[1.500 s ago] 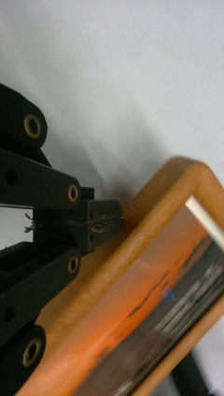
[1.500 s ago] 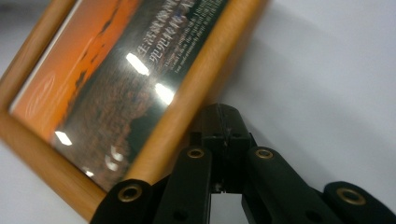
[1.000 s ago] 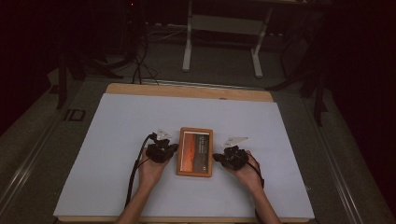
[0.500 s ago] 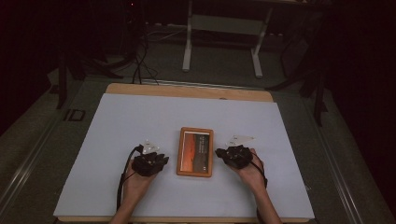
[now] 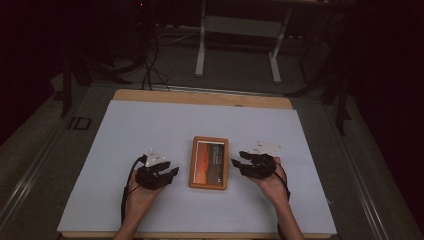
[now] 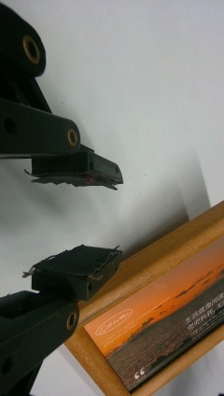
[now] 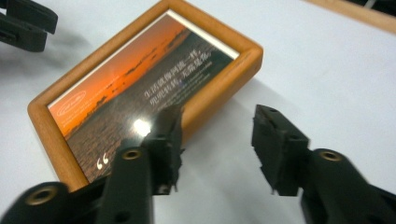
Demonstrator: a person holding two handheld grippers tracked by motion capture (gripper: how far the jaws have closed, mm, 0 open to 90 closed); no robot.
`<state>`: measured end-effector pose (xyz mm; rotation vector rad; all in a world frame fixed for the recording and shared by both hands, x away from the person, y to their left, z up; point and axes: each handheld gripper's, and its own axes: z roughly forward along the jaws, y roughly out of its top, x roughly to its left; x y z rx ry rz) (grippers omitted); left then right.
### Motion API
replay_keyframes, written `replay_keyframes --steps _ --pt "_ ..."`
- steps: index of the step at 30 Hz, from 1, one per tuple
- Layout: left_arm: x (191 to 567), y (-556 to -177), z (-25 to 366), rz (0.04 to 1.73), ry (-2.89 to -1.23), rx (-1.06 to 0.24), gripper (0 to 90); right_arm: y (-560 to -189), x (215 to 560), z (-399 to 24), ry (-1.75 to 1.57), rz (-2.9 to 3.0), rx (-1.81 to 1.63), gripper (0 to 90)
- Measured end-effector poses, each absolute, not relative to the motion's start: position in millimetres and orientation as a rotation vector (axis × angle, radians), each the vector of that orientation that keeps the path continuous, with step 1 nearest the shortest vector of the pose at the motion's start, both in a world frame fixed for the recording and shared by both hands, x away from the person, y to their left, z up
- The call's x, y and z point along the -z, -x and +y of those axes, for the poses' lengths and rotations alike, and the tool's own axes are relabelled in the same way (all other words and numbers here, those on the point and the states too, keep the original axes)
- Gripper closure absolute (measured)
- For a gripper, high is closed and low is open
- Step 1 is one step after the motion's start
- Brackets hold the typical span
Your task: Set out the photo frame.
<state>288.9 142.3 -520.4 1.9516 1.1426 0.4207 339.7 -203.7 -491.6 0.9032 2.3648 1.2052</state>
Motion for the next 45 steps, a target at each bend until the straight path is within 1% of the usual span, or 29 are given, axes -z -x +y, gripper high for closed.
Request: replay_keyframes --steps 3,7,9,10,11,12,13,15,18,20,27,35,45 --pt "520 -288 141 1.146 -1.947 -0.415 54.2 -339 485 -201 -0.878 2.355 -1.188 51.8" --pt "519 -286 140 1.14 -1.943 -0.417 53.8 -340 482 -199 -0.865 2.35 -1.179 51.3" --pt "517 -285 140 1.137 -1.937 -0.418 53.5 -345 479 -197 -0.871 2.344 -1.205 53.1" --pt "517 -285 140 1.138 -1.932 -0.416 53.3 -347 479 -196 -0.863 2.351 -1.21 56.8" --pt "516 -285 141 1.136 -1.931 -0.419 52.8 -348 479 -194 -0.861 2.353 -1.204 64.1" --pt "516 -284 141 1.136 -1.931 -0.42 52.7 -349 478 -193 -0.853 2.348 -1.196 69.6" --pt "516 -284 141 1.136 -1.927 -0.421 52.4 -350 477 -191 -0.856 2.337 -1.195 71.4" --pt "515 -284 140 1.134 -1.926 -0.419 51.8 -353 475 -189 -0.864 2.316 -1.228 78.5" --pt "514 -283 140 1.13 -1.929 -0.42 51.4 -360 472 -185 -0.863 2.311 -1.252 86.7" --pt "514 -283 140 1.125 -1.927 -0.42 51.4 -365 471 -183 -0.867 2.302 -1.259 89.9" --pt "513 -282 138 1.121 -1.926 -0.425 50.5 -379 475 -169 -0.839 2.322 -1.232 90.0" --pt "513 -282 138 1.118 -1.931 -0.423 50.1 -392 490 -152 -0.884 2.32 -1.206 90.0" --pt "513 -283 140 1.122 -1.928 -0.429 49.8 -397 498 -151 -0.928 2.321 -1.191 90.0"
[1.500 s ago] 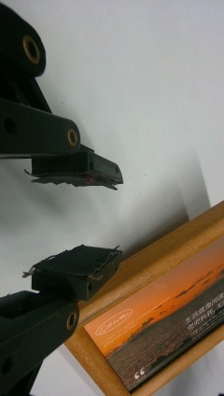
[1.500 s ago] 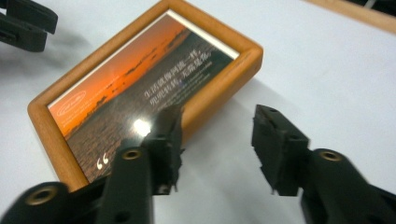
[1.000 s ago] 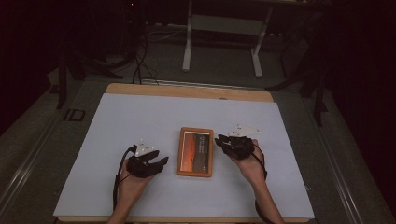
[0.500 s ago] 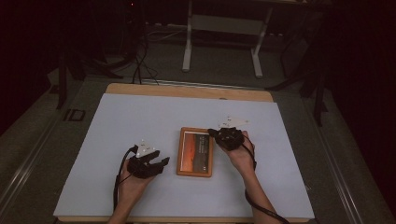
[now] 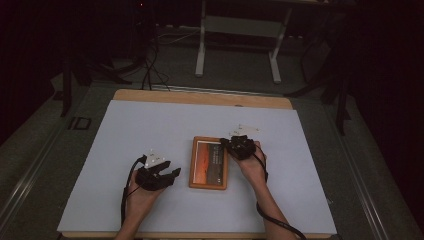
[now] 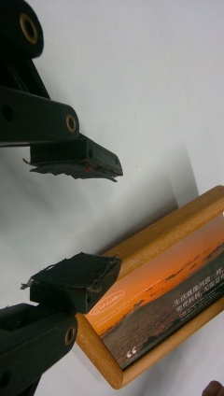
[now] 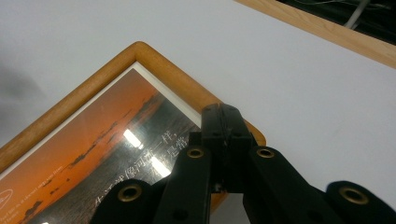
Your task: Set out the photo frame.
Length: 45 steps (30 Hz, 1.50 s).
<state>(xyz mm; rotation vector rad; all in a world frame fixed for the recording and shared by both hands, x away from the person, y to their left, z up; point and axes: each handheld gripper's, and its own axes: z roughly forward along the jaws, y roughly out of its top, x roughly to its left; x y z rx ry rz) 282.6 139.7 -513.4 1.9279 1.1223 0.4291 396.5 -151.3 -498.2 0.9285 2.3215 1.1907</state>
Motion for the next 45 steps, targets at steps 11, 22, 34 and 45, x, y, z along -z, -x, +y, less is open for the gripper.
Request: replay_keyframes --steps 11,22,34,45 --pt "514 -282 139 1.116 -1.933 -0.426 49.9 -399 499 -155 -0.925 2.342 -1.152 90.0" --pt "514 -283 138 1.125 -1.921 -0.402 49.1 -404 517 -176 -1.027 2.346 -1.15 90.0" --pt "508 -279 133 1.106 -1.88 -0.367 45.3 -406 521 -178 -1.053 2.358 -1.137 90.0" --pt "503 -270 108 0.995 -1.897 -0.275 25.6 -405 522 -178 -1.061 2.349 -1.151 90.0"
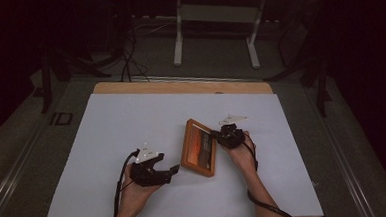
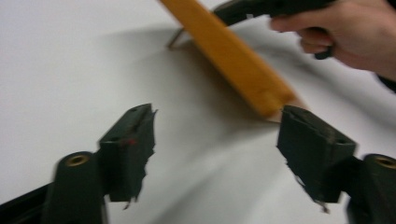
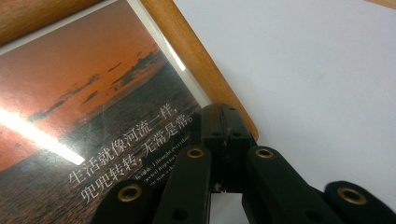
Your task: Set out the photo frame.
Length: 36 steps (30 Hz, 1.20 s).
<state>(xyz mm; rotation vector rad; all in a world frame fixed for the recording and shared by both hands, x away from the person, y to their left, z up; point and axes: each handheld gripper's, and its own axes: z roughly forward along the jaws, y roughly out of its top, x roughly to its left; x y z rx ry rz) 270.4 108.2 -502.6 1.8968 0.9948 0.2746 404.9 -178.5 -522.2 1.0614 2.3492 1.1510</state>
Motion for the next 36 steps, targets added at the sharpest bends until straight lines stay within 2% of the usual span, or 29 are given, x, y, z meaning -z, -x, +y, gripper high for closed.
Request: replay_keyframes --steps 3,19,27,30,33,36 --pt "502 -271 101 0.967 -1.901 -0.245 19.3 -404 522 -178 -1.069 2.344 -1.153 90.0" --pt "516 -304 75 1.026 -1.86 -0.092 18.2 -404 524 -179 -1.061 2.339 -1.163 90.0" --pt "518 -312 66 1.058 -1.85 -0.034 28.5 -404 524 -180 -1.06 2.333 -1.179 90.0" --pt "518 -315 67 1.051 -1.826 0.043 37.9 -403 524 -180 -1.048 2.339 -1.177 90.0" --pt "517 -317 66 1.058 -1.836 0.067 46.6 -402 523 -179 -1.026 2.345 -1.154 90.0" --pt "516 -318 65 1.074 -1.84 0.087 47.9 -401 522 -179 -1.005 2.359 -1.137 90.0"
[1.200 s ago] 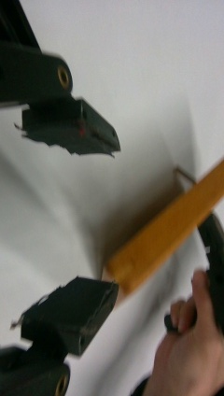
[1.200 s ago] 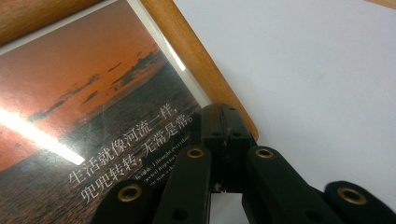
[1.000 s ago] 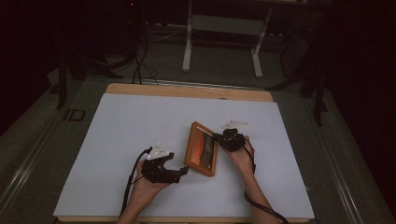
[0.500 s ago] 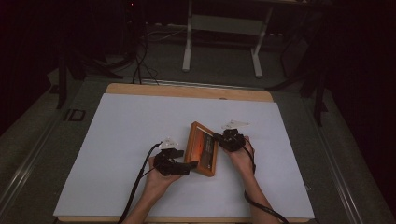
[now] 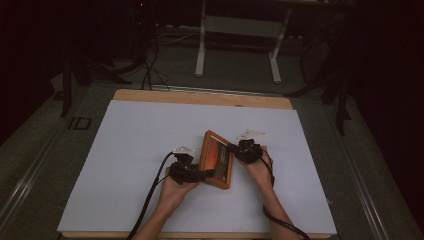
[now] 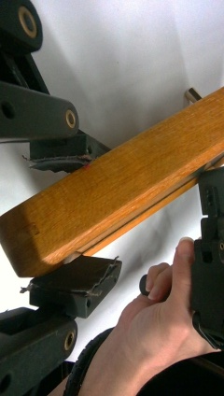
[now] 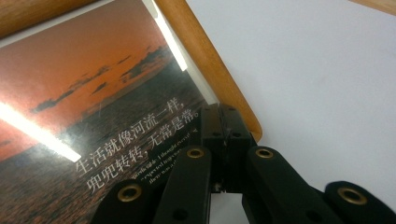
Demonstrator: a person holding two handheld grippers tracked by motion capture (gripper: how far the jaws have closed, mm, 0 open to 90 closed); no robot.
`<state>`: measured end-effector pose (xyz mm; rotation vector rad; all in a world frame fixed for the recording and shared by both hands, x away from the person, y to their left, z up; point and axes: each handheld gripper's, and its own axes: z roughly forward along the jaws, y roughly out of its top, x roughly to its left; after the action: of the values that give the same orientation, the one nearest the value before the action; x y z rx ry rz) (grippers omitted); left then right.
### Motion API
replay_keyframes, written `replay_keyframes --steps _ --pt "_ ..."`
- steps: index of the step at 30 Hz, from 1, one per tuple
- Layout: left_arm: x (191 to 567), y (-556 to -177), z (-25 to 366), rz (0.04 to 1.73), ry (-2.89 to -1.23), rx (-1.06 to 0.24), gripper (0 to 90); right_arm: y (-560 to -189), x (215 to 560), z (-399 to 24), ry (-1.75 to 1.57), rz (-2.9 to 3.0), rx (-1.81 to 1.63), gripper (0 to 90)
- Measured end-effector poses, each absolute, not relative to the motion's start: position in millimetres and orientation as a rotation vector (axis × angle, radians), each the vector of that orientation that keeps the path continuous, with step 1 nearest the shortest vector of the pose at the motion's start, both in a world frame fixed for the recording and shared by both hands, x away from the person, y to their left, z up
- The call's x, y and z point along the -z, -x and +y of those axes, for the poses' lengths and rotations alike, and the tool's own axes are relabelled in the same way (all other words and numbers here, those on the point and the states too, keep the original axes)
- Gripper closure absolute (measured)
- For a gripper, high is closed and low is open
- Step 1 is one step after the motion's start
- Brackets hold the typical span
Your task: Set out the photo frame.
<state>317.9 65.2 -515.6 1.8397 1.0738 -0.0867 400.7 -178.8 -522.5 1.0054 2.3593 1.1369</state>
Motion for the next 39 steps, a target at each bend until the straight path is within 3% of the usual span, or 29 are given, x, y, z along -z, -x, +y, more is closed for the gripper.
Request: replay_keyframes --steps 9,20,24,26,34,39 --pt "512 -321 64 1.132 -1.813 0.118 52.9 -387 510 -186 -0.957 2.35 -1.135 90.0" --pt "498 -321 46 1.113 -1.85 0.017 57.9 -350 460 -199 -0.803 2.275 -1.166 90.0" --pt "494 -321 38 1.115 -1.849 -0.015 63.5 -346 449 -203 -0.786 2.245 -1.191 90.0" --pt "493 -320 32 1.069 -1.865 -0.036 67.5 -345 446 -204 -0.781 2.236 -1.197 90.0" --pt "484 -310 17 0.982 -1.927 -0.158 67.9 -339 444 -209 -0.782 2.22 -1.208 90.0" --pt "477 -300 8 0.831 -2.009 -0.274 68.3 -336 442 -212 -0.776 2.207 -1.213 90.0"
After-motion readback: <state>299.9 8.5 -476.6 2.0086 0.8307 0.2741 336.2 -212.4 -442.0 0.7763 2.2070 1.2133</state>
